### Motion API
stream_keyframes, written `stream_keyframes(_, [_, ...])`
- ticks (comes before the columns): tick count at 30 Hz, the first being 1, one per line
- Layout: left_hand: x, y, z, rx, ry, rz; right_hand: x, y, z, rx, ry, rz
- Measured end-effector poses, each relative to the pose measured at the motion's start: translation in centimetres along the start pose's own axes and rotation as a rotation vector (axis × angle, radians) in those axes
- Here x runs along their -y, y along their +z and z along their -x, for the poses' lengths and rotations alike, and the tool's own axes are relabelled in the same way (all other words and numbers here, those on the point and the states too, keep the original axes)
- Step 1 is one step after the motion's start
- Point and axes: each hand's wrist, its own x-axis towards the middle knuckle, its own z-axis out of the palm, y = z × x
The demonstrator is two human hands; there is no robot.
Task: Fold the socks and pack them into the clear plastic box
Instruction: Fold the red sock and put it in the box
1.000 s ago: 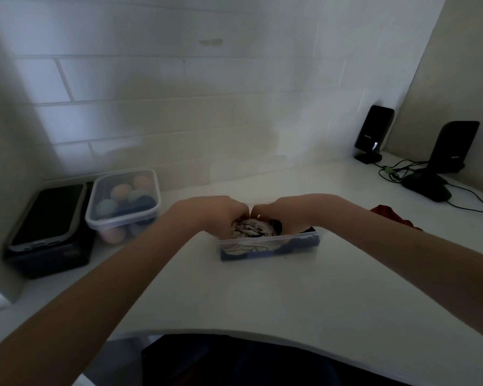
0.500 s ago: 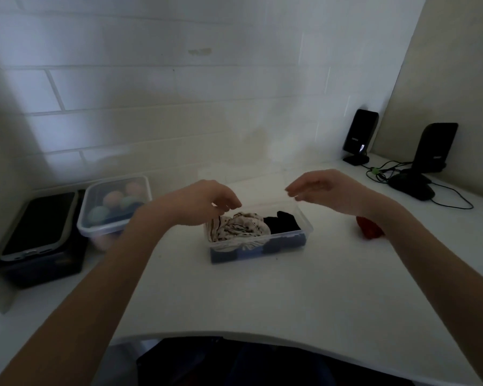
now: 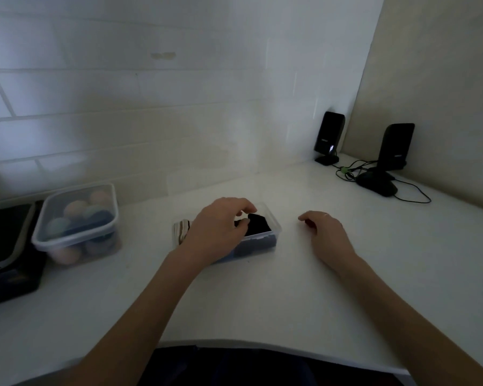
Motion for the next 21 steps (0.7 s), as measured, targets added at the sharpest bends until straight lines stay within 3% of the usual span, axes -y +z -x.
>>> stream_keyframes(3, [0.0,0.7,-0.4,-0.009,0.072,-0.056,0.3,-0.2,0.4,-0.185,-0.014,-0.136])
stream_keyframes(6, [0.1,0.8,-1.1,-0.036,0.038,0.016,2.2,-1.8,0.6,-0.336,-0.014,-0.6])
stream_keyframes(8, [-0.4,0.8,-1.9,-0.025,-0.046,0.156,4.5,-3.2,0.5,-0.377,-0.137,-0.753])
stream_keyframes(12, [-1.5,0.5,-3.4,0.058,-0.254,0.509,8.8,-4.1,0.1,-0.238,-0.366,-0.93])
stream_keyframes(15, [-1.2,-0.3,-3.4,-0.008,-0.311,0.678,10.0,-3.4,-0.6,-0.135,-0.319,-1.006])
stream_keyframes(18, [-0.3,-1.3,-3.2,-0.123,-0.344,0.747,10.3,-2.4,-1.0,0.105,-0.199,-1.208])
stream_keyframes(21, [0.7,-2.3,-3.1,-0.176,-0.449,0.915,10.6,-1.2,-0.9,0.199,-0.184,-1.173])
